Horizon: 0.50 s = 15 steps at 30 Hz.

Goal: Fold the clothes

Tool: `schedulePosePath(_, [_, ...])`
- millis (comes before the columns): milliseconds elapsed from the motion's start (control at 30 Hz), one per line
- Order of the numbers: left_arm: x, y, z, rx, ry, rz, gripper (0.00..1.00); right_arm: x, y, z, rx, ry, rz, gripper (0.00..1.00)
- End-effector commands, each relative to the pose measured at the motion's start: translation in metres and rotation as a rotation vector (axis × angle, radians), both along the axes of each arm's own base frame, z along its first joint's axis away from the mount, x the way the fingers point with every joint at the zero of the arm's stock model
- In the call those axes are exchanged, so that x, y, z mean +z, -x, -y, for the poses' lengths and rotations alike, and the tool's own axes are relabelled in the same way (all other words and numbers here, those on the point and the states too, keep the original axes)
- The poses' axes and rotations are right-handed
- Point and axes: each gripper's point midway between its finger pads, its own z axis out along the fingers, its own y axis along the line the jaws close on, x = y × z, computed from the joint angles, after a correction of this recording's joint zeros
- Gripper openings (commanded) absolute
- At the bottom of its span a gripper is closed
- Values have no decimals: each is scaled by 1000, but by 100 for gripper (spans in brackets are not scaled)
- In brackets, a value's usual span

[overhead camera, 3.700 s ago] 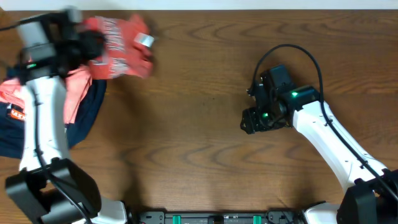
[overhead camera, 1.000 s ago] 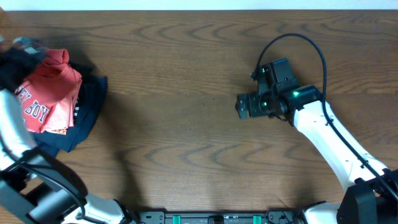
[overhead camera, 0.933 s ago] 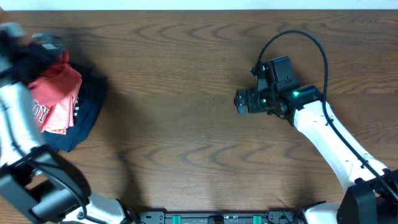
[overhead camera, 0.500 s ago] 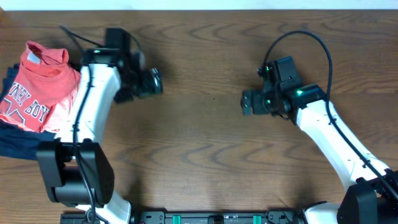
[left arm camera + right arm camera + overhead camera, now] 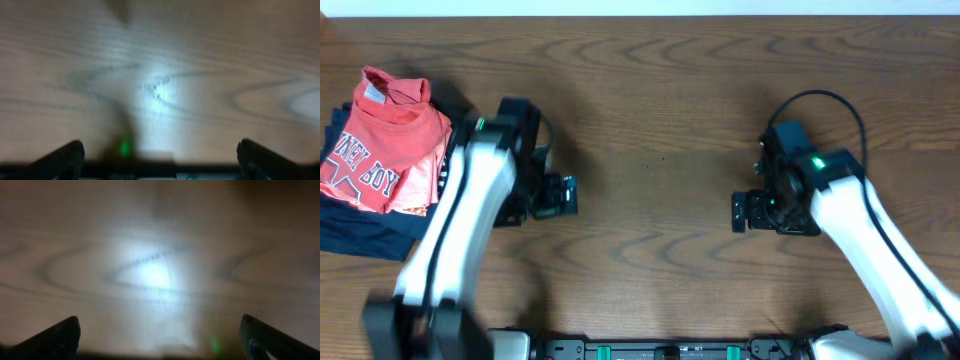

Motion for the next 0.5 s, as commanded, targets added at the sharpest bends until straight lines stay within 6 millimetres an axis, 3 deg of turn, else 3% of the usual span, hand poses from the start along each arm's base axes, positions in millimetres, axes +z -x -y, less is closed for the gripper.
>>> schedulePosePath(0, [26, 16, -2, -10, 14, 241, 98, 48, -10, 4, -15, 32, 318, 99])
schedulePosePath(133, [64, 23, -2, 15, 60, 583, 98, 112, -13, 25, -154, 68, 731, 99])
schedulePosePath(200, [92, 25, -2, 25, 83, 755, 98, 139, -2, 28, -170, 5, 848, 99])
schedulePosePath(267, [117, 36, -3, 26, 97, 886, 98, 159, 12, 34, -185, -54, 927, 99])
schedulePosePath(467, [157, 70, -7, 25, 123, 1119, 98, 193, 40, 50, -225, -156, 1078, 99])
